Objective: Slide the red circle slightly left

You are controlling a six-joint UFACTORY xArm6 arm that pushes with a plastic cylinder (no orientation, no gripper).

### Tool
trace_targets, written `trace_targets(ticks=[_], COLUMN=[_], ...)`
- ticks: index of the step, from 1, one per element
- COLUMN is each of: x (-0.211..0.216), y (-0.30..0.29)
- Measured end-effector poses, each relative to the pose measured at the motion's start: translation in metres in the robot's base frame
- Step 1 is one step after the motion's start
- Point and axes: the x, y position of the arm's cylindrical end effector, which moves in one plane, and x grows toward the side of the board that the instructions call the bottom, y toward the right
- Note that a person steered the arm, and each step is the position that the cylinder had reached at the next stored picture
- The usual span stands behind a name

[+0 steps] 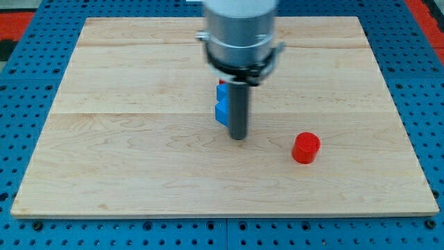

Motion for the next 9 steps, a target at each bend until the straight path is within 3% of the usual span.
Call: trace_targets(ticks=[3, 5, 9], x=[0.001, 0.021, 0.035], y=[0.182, 0.181, 0.096])
